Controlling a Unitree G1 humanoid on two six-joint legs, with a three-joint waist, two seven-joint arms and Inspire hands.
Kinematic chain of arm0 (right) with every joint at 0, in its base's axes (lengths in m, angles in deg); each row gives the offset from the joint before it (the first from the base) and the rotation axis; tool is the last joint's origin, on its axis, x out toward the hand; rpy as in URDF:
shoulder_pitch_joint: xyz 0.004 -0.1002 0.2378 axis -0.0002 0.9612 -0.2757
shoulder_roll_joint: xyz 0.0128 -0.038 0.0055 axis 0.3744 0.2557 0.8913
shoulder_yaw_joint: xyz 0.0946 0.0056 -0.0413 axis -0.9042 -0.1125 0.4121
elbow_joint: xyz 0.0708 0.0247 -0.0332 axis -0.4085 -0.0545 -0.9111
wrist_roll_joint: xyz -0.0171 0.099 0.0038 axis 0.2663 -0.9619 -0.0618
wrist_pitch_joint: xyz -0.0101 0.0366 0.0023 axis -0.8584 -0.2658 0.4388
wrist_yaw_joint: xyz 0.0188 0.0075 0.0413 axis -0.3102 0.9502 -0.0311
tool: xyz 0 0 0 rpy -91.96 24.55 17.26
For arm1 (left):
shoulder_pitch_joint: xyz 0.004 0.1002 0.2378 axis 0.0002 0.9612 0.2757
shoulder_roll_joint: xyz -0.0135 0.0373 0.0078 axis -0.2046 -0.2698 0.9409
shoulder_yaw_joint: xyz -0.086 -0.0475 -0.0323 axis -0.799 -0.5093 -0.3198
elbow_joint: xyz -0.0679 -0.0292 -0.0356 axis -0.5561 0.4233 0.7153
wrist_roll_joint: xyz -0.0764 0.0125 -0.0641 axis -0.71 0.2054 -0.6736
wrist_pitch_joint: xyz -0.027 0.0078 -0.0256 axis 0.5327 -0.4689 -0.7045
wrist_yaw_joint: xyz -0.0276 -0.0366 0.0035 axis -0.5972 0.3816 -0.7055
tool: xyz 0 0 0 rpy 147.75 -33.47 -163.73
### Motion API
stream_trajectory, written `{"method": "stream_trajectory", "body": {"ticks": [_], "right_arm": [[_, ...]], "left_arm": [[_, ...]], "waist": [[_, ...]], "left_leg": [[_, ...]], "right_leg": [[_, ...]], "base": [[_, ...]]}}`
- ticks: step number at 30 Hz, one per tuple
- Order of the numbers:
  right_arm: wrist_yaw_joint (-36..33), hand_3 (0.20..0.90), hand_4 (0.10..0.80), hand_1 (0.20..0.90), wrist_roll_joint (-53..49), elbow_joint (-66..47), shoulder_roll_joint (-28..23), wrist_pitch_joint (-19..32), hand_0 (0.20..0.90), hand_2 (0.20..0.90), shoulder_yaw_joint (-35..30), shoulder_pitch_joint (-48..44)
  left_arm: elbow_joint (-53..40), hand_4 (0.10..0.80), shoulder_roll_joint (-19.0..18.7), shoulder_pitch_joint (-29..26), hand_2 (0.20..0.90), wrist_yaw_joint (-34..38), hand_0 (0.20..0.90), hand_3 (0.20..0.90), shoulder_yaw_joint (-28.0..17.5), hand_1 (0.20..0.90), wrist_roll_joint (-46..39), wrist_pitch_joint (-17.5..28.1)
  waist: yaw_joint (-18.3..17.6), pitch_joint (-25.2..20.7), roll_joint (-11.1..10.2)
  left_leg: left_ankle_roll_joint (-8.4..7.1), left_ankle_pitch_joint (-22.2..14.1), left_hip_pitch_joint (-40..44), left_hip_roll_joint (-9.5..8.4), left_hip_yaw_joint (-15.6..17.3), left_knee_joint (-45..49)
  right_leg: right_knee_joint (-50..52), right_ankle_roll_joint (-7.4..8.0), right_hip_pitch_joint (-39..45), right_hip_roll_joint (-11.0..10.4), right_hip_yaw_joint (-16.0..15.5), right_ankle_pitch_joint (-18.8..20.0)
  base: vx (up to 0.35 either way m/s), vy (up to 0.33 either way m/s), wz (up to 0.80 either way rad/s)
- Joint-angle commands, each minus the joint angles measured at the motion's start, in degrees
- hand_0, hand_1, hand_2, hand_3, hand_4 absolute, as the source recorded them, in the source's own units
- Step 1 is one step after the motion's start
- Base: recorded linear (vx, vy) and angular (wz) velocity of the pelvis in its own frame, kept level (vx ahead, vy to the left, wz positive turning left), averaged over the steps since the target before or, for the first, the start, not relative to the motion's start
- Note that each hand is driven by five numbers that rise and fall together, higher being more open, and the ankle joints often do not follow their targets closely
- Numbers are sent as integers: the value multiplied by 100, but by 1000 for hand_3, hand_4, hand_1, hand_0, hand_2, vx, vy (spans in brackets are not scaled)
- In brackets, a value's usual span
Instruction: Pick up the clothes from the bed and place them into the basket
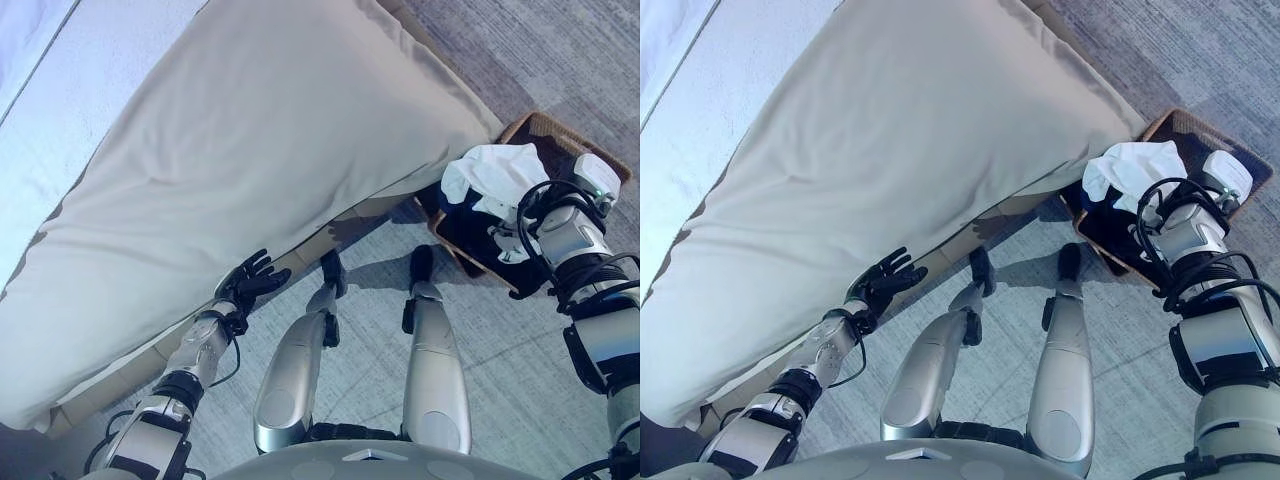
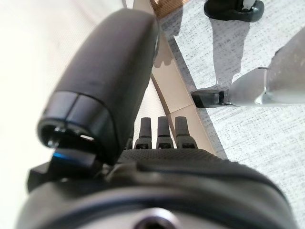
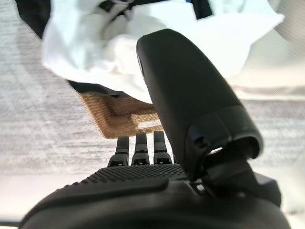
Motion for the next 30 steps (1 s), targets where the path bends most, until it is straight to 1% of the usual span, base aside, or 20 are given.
{"method": "stream_trajectory", "body": {"ticks": [1, 2, 3, 4, 6, 7, 9, 12, 13, 15, 16, 17, 19, 20, 25, 27, 28, 30], "right_arm": [[-718, 900, 800, 900, -360, -184, -464, 378, 900, 900, -525, 300], [-835, 900, 800, 900, -464, -246, -353, 516, 900, 900, -695, 583], [-1104, 900, 800, 900, -808, -454, -155, 693, 900, 900, -998, 1128], [-1264, 900, 800, 900, -944, -608, 35, 798, 900, 900, -1178, 1521], [-1534, 900, 800, 900, -1202, -822, 290, 1051, 900, 900, -1377, 1996], [-1560, 900, 800, 900, -1239, -911, 403, 1205, 900, 900, -1480, 2247], [-1680, 900, 800, 900, -1474, -1270, 742, 1741, 900, 900, -1747, 2894], [-1580, 900, 800, 900, -1752, -1768, 1382, 2533, 900, 900, -2087, 3638], [-1532, 900, 800, 900, -1912, -1873, 1576, 2737, 900, 900, -2104, 3817], [-1201, 900, 800, 900, -2172, -1943, 1955, 3131, 900, 900, -2100, 4075], [-939, 900, 800, 900, -2408, -1944, 2128, 3254, 900, 900, -2077, 4172], [-750, 900, 800, 900, -2355, -1910, 2270, 3338, 900, 900, -2031, 4241], [-367, 900, 800, 900, -2471, -1766, 2473, 3360, 900, 900, -1898, 4342], [-191, 900, 800, 900, -2292, -1623, 2542, 3331, 900, 900, -1841, 4384], [865, 900, 800, 900, -1673, -623, 2719, 2923, 900, 900, -1361, 4469], [1388, 900, 800, 900, -1479, 155, 2833, 2731, 900, 900, -1122, 4438], [1430, 900, 800, 900, -1459, 306, 2854, 2722, 900, 900, -1089, 4417], [1663, 900, 800, 900, -1521, 790, 2916, 2438, 900, 900, -1034, 4351]], "left_arm": [[-83, 800, -201, 382, 900, 56, 900, 900, 51, 900, -91, 154], [-14, 800, -214, 421, 900, 58, 900, 900, 9, 900, -81, 138], [68, 800, -243, 492, 900, 89, 900, 900, -101, 900, 27, 57], [150, 800, -257, 547, 900, 126, 900, 900, -181, 900, 85, 18], [274, 800, -268, 630, 900, 158, 900, 900, -279, 900, 112, -19], [329, 800, -247, 698, 900, 168, 900, 900, -334, 900, 178, -21], [450, 800, -181, 923, 900, 232, 900, 900, -500, 900, 407, -64], [753, 800, 32, 1241, 900, 368, 900, 900, -773, 900, 709, -104], [839, 800, 100, 1322, 900, 403, 900, 900, -838, 900, 839, -126], [1049, 800, 198, 1419, 900, 439, 900, 900, -905, 900, 1151, -161], [1166, 800, 240, 1451, 900, 446, 900, 900, -909, 900, 1237, -159], [1247, 800, 269, 1477, 900, 447, 900, 900, -913, 900, 1292, -159], [1405, 800, 302, 1490, 900, 454, 900, 900, -938, 900, 1350, -167], [1486, 800, 315, 1488, 900, 457, 900, 900, -957, 900, 1390, -179], [1863, 800, 344, 1483, 900, 375, 900, 900, -987, 900, 1513, -118], [2099, 800, 326, 1452, 900, 282, 900, 900, -967, 900, 1891, -38], [2149, 800, 323, 1440, 900, 258, 900, 900, -948, 900, 1995, -18], [2287, 800, 332, 1411, 900, 192, 900, 900, -838, 900, 2334, 26]], "waist": [[-207, -18, 196], [-225, -108, 110], [-234, -289, -83], [-230, -427, -227], [-221, -607, -401], [-215, -704, -475], [-194, -996, -686], [-211, -1486, -911], [-211, -1629, -953], [-199, -1919, -1002], [-194, -2041, -1019], [-179, -2116, -1031], [-141, -2242, -1048], [-117, -2297, -1057], [33, -2459, -1077], [136, -2501, -1094], [153, -2503, -1096], [202, -2510, -1088]], "left_leg": [[-88, -510, 312, -38, -242, 181], [-96, -522, 443, -1, -208, 100], [-101, -552, 697, 53, -169, -46], [-112, -576, 879, 86, -145, -137], [-125, -600, 1119, 116, -124, -272], [-128, -620, 1219, 118, -131, -318], [-128, -676, 1515, 130, -127, -415], [-91, -829, 1894, 107, -83, -410], [-71, -892, 2004, 97, -79, -391], [-30, -977, 2200, 72, -76, -382], [-15, -1021, 2299, 62, -82, -392], [-4, -1054, 2387, 46, -94, -406], [28, -1109, 2530, 21, -129, -429], [41, -1133, 2595, 9, -151, -439], [121, -1179, 2793, -62, -338, -488], [151, -1172, 2843, -103, -420, -522], [154, -1172, 2850, -109, -430, -528], [163, -1168, 2879, -129, -461, -558]], "right_leg": [[-207, -252, 678, 344, -547, -475], [-335, -232, 824, 365, -555, -433], [-614, -182, 1152, 390, -580, -340], [-810, -139, 1404, 396, -636, -272], [-1074, -84, 1732, 417, -701, -181], [-1184, -62, 1872, 429, -715, -153], [-1483, -5, 2266, 465, -727, -57], [-1800, 61, 2739, 501, -694, 42], [-1866, 75, 2868, 506, -682, 56], [-1976, 80, 3098, 515, -672, 71], [-1988, 86, 3197, 516, -677, 50], [-1997, 87, 3298, 511, -699, 20], [-1954, 85, 3430, 497, -757, -57], [-1930, 84, 3502, 489, -793, -103], [-1867, 47, 3762, 474, -919, -263], [-1883, 41, 3851, 470, -992, -279], [-1890, 37, 3866, 469, -1008, -283], [-1934, 37, 3915, 473, -1052, -270]], "base": [[85, 71, 21], [123, 22, 24], [171, 0, 25], [191, -27, 16], [149, -19, 14], [151, 6, 20], [213, 34, 14], [255, 106, -4], [283, 149, -4], [224, 143, 1], [174, 134, 3], [121, 138, 3], [84, 118, 4], [72, 101, 9], [39, 80, 24], [14, 36, 23], [4, 17, 12], [5, 21, 13]]}}
